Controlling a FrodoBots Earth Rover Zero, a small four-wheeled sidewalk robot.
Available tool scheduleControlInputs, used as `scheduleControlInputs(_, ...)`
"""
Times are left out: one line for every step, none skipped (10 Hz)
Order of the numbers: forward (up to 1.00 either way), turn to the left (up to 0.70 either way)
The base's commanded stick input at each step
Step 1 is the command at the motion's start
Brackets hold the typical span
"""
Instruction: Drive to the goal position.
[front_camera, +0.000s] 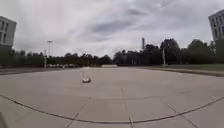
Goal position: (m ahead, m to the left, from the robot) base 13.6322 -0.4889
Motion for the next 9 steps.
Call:
scheduleControlInputs(1.0, 0.0)
scheduleControlInputs(1.0, 0.0)
scheduleControlInputs(1.0, 0.0)
scheduleControlInputs(1.0, 0.0)
scheduleControlInputs(1.0, 0.0)
scheduleControlInputs(1.0, 0.0)
scheduleControlInputs(1.0, 0.0)
scheduleControlInputs(1.0, 0.0)
scheduleControlInputs(1.0, 0.0)
